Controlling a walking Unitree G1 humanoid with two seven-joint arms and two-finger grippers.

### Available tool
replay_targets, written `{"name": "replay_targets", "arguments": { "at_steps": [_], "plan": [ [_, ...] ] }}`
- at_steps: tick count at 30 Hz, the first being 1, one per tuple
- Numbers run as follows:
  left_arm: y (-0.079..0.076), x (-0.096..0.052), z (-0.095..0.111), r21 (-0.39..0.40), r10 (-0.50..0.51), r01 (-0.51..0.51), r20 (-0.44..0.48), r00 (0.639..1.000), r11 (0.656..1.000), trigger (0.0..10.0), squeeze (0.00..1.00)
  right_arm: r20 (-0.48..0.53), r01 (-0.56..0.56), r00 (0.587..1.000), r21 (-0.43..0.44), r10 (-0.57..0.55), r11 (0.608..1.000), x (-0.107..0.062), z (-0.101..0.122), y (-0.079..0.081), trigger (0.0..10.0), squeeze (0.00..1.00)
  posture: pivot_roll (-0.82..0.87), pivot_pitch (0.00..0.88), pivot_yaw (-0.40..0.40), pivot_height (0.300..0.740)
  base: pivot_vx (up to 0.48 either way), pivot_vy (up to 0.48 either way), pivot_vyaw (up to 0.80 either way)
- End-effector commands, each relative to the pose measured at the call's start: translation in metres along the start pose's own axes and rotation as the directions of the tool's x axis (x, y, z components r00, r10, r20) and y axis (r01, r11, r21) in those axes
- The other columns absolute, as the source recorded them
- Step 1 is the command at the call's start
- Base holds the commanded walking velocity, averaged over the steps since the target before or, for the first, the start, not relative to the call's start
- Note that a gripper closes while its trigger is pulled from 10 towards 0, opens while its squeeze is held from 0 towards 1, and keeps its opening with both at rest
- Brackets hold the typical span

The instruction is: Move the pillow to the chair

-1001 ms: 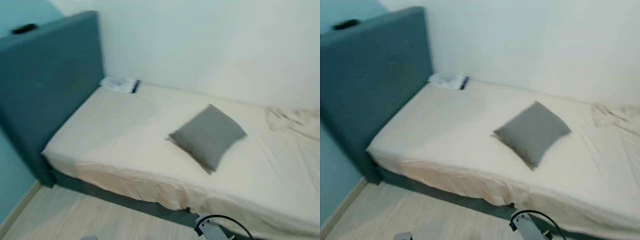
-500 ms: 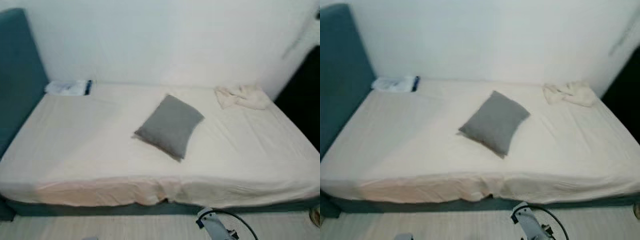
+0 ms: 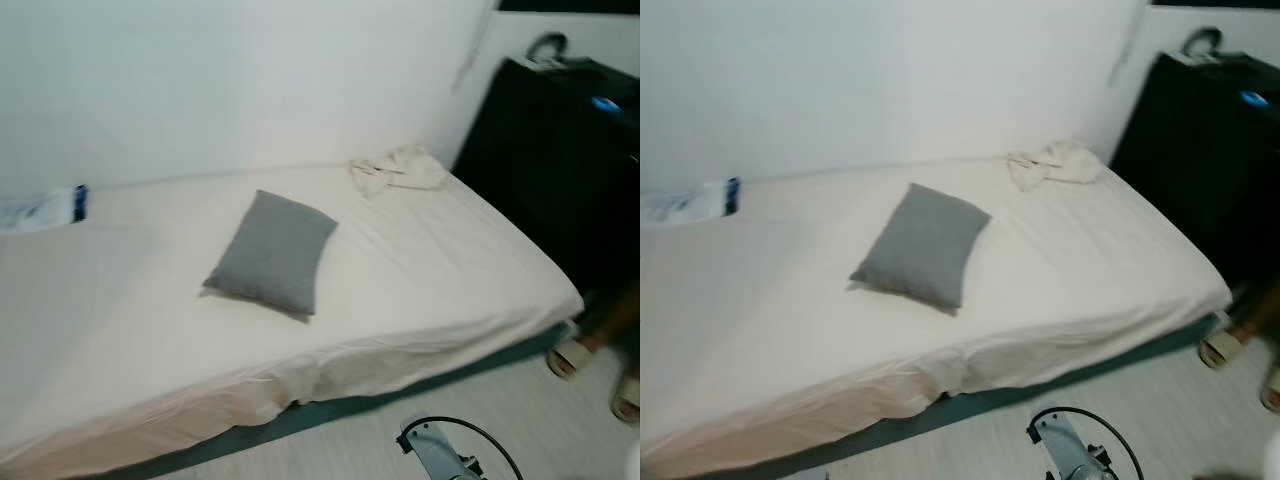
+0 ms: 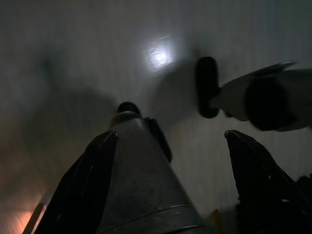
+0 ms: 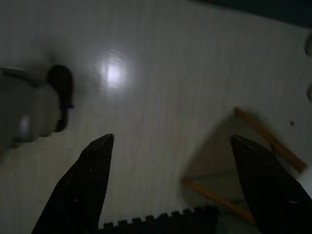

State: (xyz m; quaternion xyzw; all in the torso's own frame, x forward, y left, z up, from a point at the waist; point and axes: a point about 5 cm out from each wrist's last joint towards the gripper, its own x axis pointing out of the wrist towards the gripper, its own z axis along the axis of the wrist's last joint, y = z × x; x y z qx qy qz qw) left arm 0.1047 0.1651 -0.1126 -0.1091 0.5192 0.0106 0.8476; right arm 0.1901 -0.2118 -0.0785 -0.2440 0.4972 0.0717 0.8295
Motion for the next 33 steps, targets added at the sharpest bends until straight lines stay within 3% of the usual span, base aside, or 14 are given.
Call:
{"name": "replay_targets", "arguments": {
  "at_steps": [1, 6, 11, 13, 15, 33],
  "plan": [
    [0.000, -0.002, -0.013, -0.034, 0.006, -0.008, -0.044, 0.999, 0.999, 10.0, 0.00, 0.012, -0.001, 1.000, 0.018, 0.001, 1.000, 0.000, 0.005, 0.000, 10.0, 0.00, -0.06, 0.027, -0.055, 0.740, 0.000, 0.000, -0.73],
    [-0.001, -0.002, -0.010, -0.125, 0.021, -0.020, 0.006, 1.000, 0.992, 10.0, 0.00, 0.017, -0.002, 1.000, 0.026, 0.002, 1.000, 0.000, 0.006, 0.000, 10.0, 0.00, -0.06, 0.033, -0.054, 0.740, 0.000, 0.000, -0.72],
    [-0.002, -0.002, -0.008, -0.169, 0.014, -0.007, 0.043, 0.999, 0.986, 10.0, 0.00, 0.025, -0.002, 1.000, 0.030, 0.002, 1.000, 0.000, 0.007, 0.000, 10.0, 0.00, -0.06, 0.040, -0.054, 0.740, 0.000, 0.000, -0.39],
    [-0.006, 0.005, 0.030, -0.151, -0.005, 0.025, 0.130, 0.992, 0.988, 10.0, 0.00, 0.026, -0.005, 1.000, 0.033, 0.004, 0.999, 0.000, 0.006, 0.000, 10.0, 0.00, -0.06, 0.040, -0.054, 0.740, 0.122, 0.000, 0.00],
    [-0.009, 0.008, 0.049, -0.138, -0.017, 0.041, 0.170, 0.985, 0.990, 10.0, 0.00, 0.026, -0.006, 1.000, 0.034, 0.005, 0.999, 0.000, 0.006, 0.000, 10.0, 0.00, -0.06, 0.040, -0.054, 0.740, 0.315, 0.000, 0.00],
    [-0.008, 0.007, 0.039, -0.145, -0.022, 0.041, 0.136, 0.990, 0.989, 10.0, 0.00, 0.022, -0.007, 1.000, 0.028, 0.007, 1.000, 0.000, 0.004, 0.001, 10.0, 0.00, -0.06, 0.044, -0.051, 0.740, 0.431, 0.000, 0.00]
  ]
}}
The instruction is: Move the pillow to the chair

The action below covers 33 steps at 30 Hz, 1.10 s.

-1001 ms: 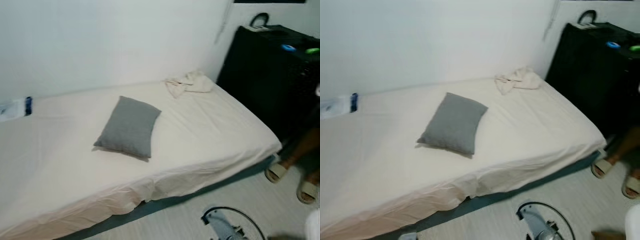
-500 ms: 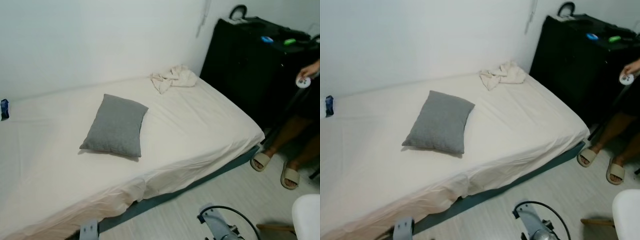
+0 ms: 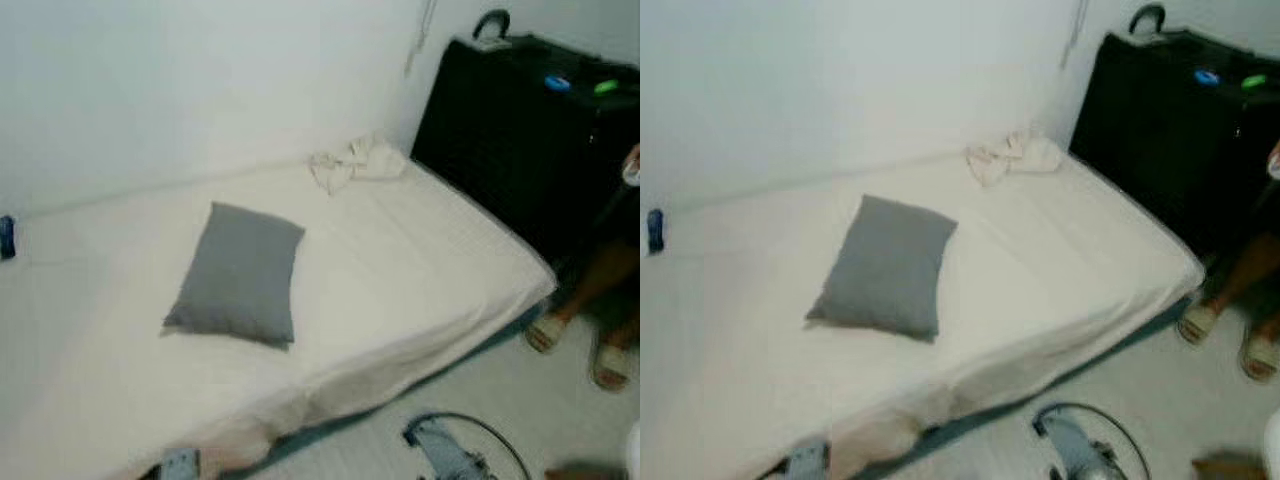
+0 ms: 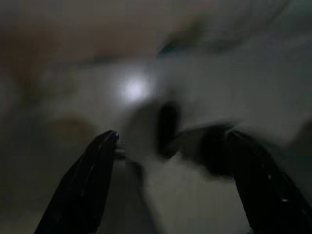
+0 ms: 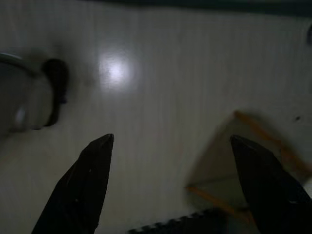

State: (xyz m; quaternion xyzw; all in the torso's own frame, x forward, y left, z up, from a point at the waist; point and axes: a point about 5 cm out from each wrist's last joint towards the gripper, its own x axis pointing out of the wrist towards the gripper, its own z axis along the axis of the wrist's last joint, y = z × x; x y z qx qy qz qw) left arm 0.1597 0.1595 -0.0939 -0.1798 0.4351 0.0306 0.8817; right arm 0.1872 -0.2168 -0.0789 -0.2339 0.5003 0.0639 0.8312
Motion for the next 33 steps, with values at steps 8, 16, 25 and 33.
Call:
{"name": "replay_targets", "arguments": {
  "at_steps": [8, 16, 25, 33],
  "plan": [
    [0.011, -0.007, -0.017, -0.023, 0.038, -0.040, -0.057, 0.998, 0.999, 10.0, 0.00, 0.031, -0.008, 0.999, 0.012, 0.008, 1.000, 0.001, 0.009, 0.005, 10.0, 0.00, -0.06, 0.047, -0.047, 0.740, 0.210, 0.000, 0.00],
    [0.014, -0.007, -0.019, 0.001, 0.050, -0.050, -0.076, 0.996, 0.999, 10.0, 0.00, 0.035, -0.006, 0.999, 0.025, 0.005, 1.000, 0.001, 0.010, 0.005, 10.0, 0.00, -0.07, 0.049, -0.042, 0.740, 0.000, -0.467, 0.00],
    [0.021, -0.011, -0.025, 0.011, 0.099, -0.099, -0.102, 0.990, 0.995, 10.0, 0.00, 0.031, -0.013, 0.999, 0.015, 0.013, 1.000, 0.001, 0.010, 0.007, 10.0, 0.00, -0.06, 0.048, -0.046, 0.740, 0.000, 0.000, 0.00],
    [0.023, -0.011, -0.026, 0.031, 0.099, -0.096, -0.110, 0.989, 0.995, 10.0, 0.00, 0.032, -0.020, 0.999, 0.006, 0.019, 1.000, 0.001, 0.010, 0.008, 10.0, 0.00, -0.06, 0.038, -0.047, 0.740, 0.000, 0.000, 0.00]
  ]
}}
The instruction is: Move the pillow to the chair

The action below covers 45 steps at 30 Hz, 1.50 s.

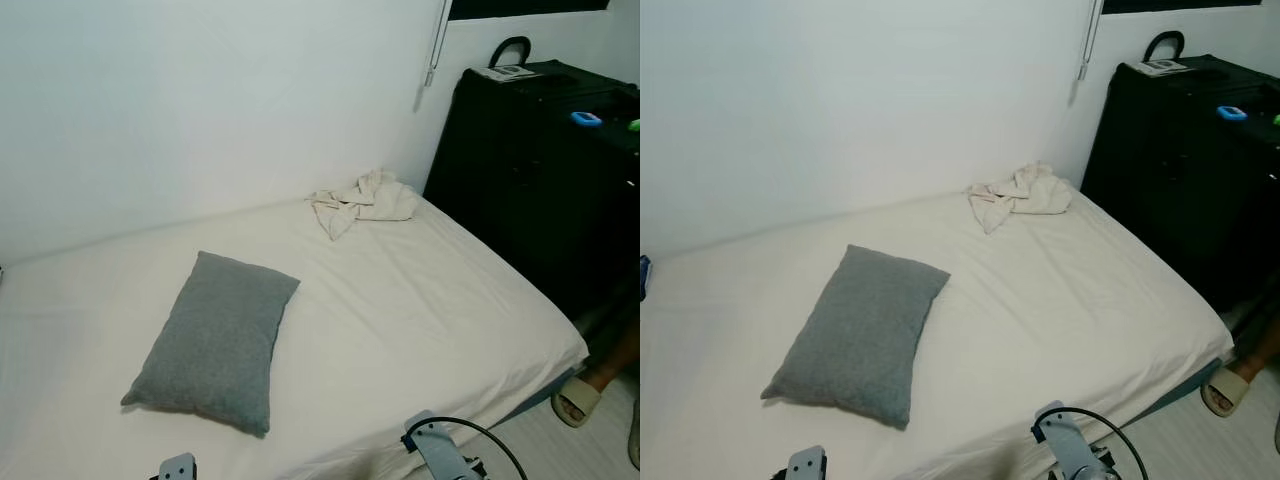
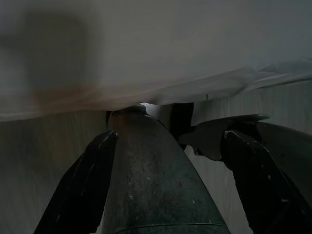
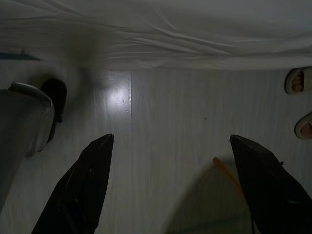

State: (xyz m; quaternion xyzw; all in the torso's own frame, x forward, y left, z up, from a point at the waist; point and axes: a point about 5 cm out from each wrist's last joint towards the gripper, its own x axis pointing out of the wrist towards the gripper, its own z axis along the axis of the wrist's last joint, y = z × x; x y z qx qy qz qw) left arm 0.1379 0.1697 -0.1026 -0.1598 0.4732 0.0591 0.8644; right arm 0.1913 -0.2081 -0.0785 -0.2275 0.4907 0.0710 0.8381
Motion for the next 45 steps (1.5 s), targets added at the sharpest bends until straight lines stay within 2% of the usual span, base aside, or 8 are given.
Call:
{"name": "replay_targets", "arguments": {
  "at_steps": [1, 9, 10, 12, 15, 38, 43, 45],
  "plan": [
    [0.006, -0.003, -0.008, 0.028, 0.015, -0.014, -0.042, 0.999, 1.000, 10.0, 0.00, 0.005, -0.007, 1.000, 0.000, 0.007, 1.000, 0.000, 0.003, 0.002, 10.0, 0.00, -0.06, 0.038, -0.047, 0.740, 0.000, 0.000, 0.00],
    [0.007, -0.002, -0.007, 0.052, 0.006, -0.004, -0.045, 0.999, 0.999, 10.0, 0.00, 0.008, -0.031, 0.999, -0.003, 0.031, 1.000, 0.000, 0.004, 0.004, 10.0, 0.00, -0.06, 0.037, -0.042, 0.740, 0.000, -0.275, 0.00],
    [0.006, -0.002, -0.007, 0.032, 0.010, -0.009, -0.040, 0.999, 0.999, 10.0, 0.00, 0.026, -0.073, 0.997, 0.049, 0.072, 0.996, 0.000, 0.004, 0.005, 10.0, 0.00, -0.06, 0.037, -0.042, 0.740, 0.000, -0.401, 0.00],
    [0.006, -0.002, -0.007, 0.030, 0.010, -0.009, -0.037, 0.999, 1.000, 10.0, 0.00, 0.032, -0.085, 0.996, 0.058, 0.083, 0.995, 0.000, 0.004, 0.005, 10.0, 0.00, -0.06, 0.041, -0.043, 0.740, 0.000, -0.201, 0.00],
    [0.006, -0.002, -0.007, 0.035, 0.008, -0.007, -0.039, 0.999, 0.999, 10.0, 0.00, 0.022, -0.099, 0.995, 0.022, 0.099, 0.995, 0.000, 0.002, 0.006, 10.0, 0.00, -0.06, 0.044, -0.042, 0.740, 0.000, 0.000, 0.76],
    [0.003, -0.003, -0.010, 0.037, -0.005, 0.006, -0.043, 0.999, 0.999, 10.0, 0.00, 0.062, -0.092, 0.994, 0.058, 0.089, 0.994, 0.000, 0.010, 0.005, 10.0, 0.00, -0.07, 0.058, -0.034, 0.740, 0.000, 0.000, 0.75],
    [0.000, -0.002, -0.008, 0.034, -0.017, 0.018, -0.034, 0.999, 0.999, 10.0, 0.00, 0.108, -0.031, 0.994, 0.159, 0.014, 0.987, 0.000, 0.022, -0.008, 10.0, 0.00, -0.07, 0.060, -0.030, 0.740, 0.000, 0.000, 0.46],
    [-0.001, -0.001, -0.006, 0.034, -0.026, 0.027, -0.026, 0.999, 0.999, 10.0, 0.00, 0.124, 0.055, 0.987, 0.323, -0.100, 0.945, 0.000, 0.036, -0.028, 10.0, 0.00, -0.08, 0.060, -0.024, 0.740, 0.000, 0.000, 0.00]
  ]
}}
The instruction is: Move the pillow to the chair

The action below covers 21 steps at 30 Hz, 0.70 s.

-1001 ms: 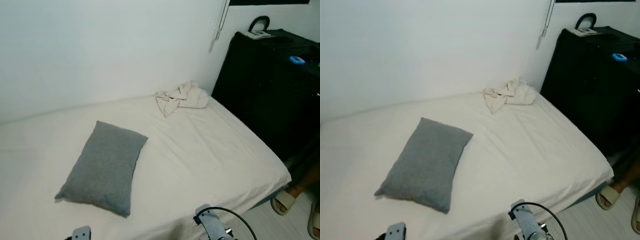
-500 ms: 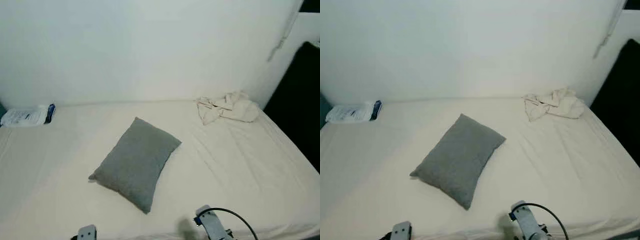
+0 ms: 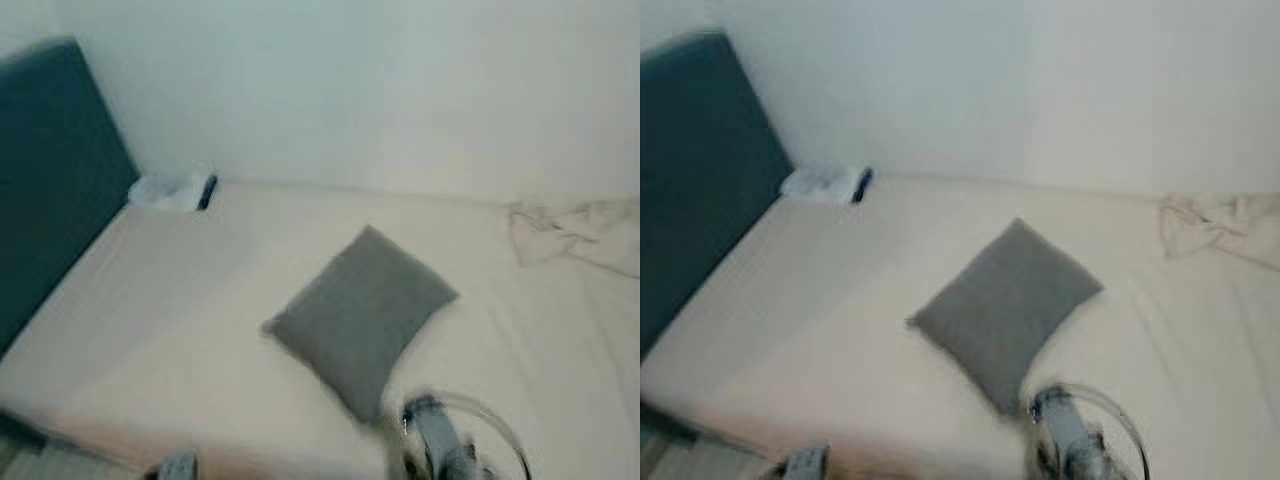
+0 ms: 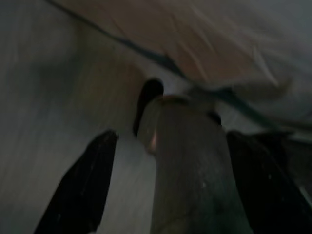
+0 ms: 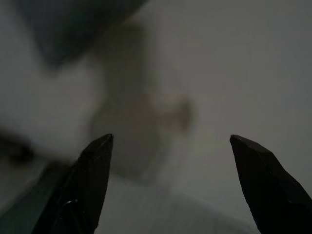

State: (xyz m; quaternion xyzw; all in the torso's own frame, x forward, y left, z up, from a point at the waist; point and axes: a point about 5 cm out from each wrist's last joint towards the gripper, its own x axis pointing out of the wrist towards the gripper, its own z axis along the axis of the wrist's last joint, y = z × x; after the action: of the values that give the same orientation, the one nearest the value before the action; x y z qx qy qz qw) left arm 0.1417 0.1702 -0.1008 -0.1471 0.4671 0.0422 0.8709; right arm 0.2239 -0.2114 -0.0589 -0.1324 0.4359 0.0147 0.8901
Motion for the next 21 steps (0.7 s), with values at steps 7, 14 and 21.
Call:
{"name": "replay_targets", "arguments": {
  "at_steps": [7, 14, 21],
  "plan": [
    [-0.009, 0.002, 0.005, 0.022, -0.081, 0.081, 0.025, 0.996, 0.996, 10.0, 0.00, 0.074, 0.118, 0.985, 0.372, -0.157, 0.921, 0.000, 0.036, -0.036, 10.0, 0.00, -0.08, 0.065, -0.022, 0.725, 0.000, 0.000, 0.00],
    [-0.027, 0.008, 0.041, 0.098, -0.189, 0.177, 0.135, 0.973, 0.979, 10.0, 0.00, 0.152, 0.047, 0.971, 0.636, -0.185, 0.770, -0.002, 0.060, -0.055, 10.0, 0.00, -0.08, 0.065, -0.026, 0.685, 0.000, 0.000, 0.00],
    [-0.035, 0.010, 0.053, 0.163, -0.223, 0.197, 0.159, 0.962, 0.967, 10.0, 0.00, 0.282, -0.141, 0.956, 0.672, -0.075, 0.727, -0.002, 0.088, -0.041, 10.0, 0.00, -0.08, 0.070, -0.021, 0.645, 0.000, 0.000, 0.00]
  ]
}}
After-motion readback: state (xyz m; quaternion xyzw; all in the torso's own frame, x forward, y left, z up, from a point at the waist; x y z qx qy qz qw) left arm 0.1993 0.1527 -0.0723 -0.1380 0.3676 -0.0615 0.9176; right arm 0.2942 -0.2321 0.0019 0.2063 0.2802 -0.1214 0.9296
